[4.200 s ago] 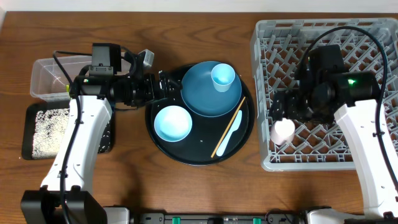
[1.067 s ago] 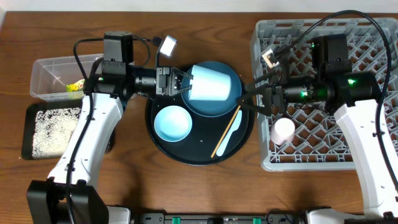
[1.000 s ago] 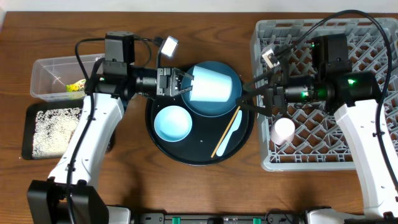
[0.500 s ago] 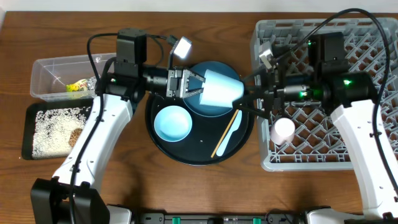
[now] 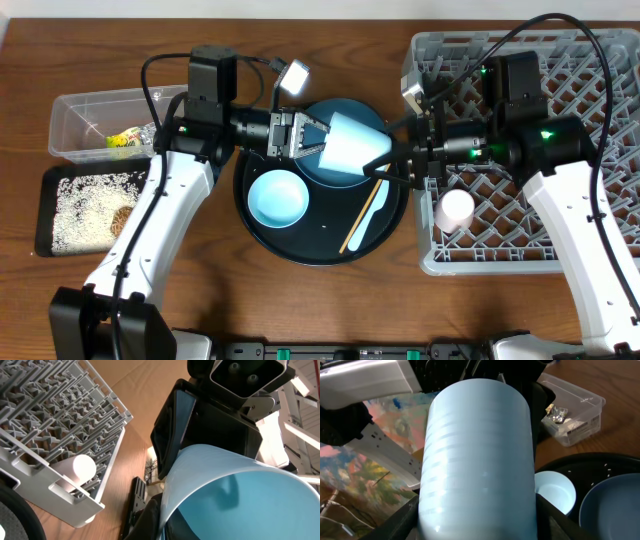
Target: Sort waste into correct bins and load items into the dishwasher rack
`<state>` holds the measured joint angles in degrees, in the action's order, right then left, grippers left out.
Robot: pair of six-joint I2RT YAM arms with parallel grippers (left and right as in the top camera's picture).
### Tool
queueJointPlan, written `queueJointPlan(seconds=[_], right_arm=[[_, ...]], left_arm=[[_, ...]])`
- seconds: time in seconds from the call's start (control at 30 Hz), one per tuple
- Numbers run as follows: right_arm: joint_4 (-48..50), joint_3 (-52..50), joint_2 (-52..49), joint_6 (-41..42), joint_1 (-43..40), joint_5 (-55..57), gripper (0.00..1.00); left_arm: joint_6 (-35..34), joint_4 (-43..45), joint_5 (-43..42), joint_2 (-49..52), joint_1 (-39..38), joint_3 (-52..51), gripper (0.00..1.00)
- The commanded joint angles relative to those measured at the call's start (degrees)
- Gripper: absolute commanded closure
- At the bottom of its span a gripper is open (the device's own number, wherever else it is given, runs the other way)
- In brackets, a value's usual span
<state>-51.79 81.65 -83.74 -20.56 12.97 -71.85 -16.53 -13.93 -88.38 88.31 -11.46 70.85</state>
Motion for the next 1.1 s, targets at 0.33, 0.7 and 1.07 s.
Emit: queueJointPlan(seconds=[0.33,0.7,1.07], right_arm=[[-0.1,0.7,0.6,12.7,-0.7,12.5,0.63],[-6.0,0.8,2.6,25.8,-7.8,35.3,0.65],[-23.2,6.6,5.1,32.0,-19.6,55.3,0.67]], left_arm=[[-1.8,0.3,10.0,0.1,4.6,0.5,0.83],[-1.0,-11.7,27.2,0.1,10.5,0.5,0.83],[2.4,-25.9,40.1,0.1,10.1,0.5,0.84]])
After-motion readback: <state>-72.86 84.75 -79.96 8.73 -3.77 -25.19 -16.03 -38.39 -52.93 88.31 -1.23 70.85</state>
